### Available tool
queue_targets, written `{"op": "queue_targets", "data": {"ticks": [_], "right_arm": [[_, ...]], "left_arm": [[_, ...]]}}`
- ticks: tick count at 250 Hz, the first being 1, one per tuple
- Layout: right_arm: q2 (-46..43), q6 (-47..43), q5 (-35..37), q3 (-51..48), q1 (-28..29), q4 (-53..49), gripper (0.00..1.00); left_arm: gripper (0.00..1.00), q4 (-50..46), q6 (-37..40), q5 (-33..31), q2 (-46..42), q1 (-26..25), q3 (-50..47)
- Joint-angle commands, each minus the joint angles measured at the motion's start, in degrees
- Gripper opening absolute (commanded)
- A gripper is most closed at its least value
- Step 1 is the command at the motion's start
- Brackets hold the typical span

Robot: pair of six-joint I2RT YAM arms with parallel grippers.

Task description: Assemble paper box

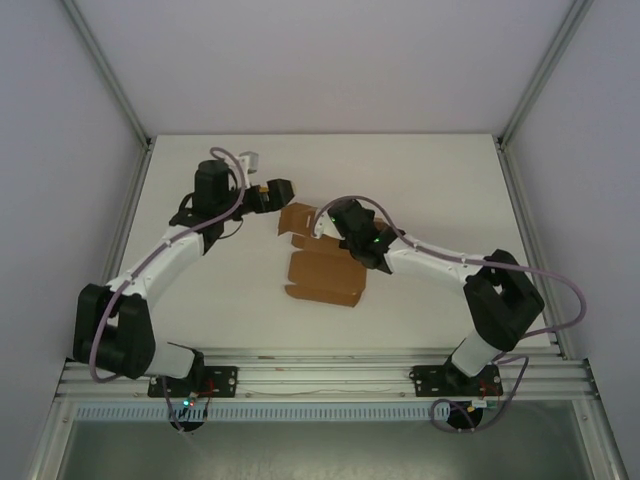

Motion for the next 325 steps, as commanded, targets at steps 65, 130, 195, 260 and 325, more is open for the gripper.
{"op": "queue_targets", "data": {"ticks": [65, 130, 195, 260, 325], "right_arm": [[-4.5, 2.4, 0.6, -1.2, 0.2, 3.4, 0.02], [-3.8, 3.4, 0.1, -2.1, 0.2, 4.3, 0.02], [-2.2, 5.6, -2.1, -2.3, 0.2, 5.2, 0.01], [-1.8, 6.8, -3.3, -3.1, 0.1, 6.5, 0.01], [-2.8, 8.5, -1.8, -4.3, -0.1, 7.0, 0.01]], "left_arm": [[0.61, -3.3, -4.5, 7.7, 11.2, -4.4, 6.6], [0.46, 1.5, -8.2, 11.4, 16.0, -5.5, 7.6], [0.44, 8.4, -12.8, 12.3, 18.7, -7.2, 7.6], [0.28, 15.8, -18.3, 11.8, 21.1, -7.9, 6.6], [0.47, 5.6, -10.0, 7.2, 16.4, -7.9, 5.6]]}}
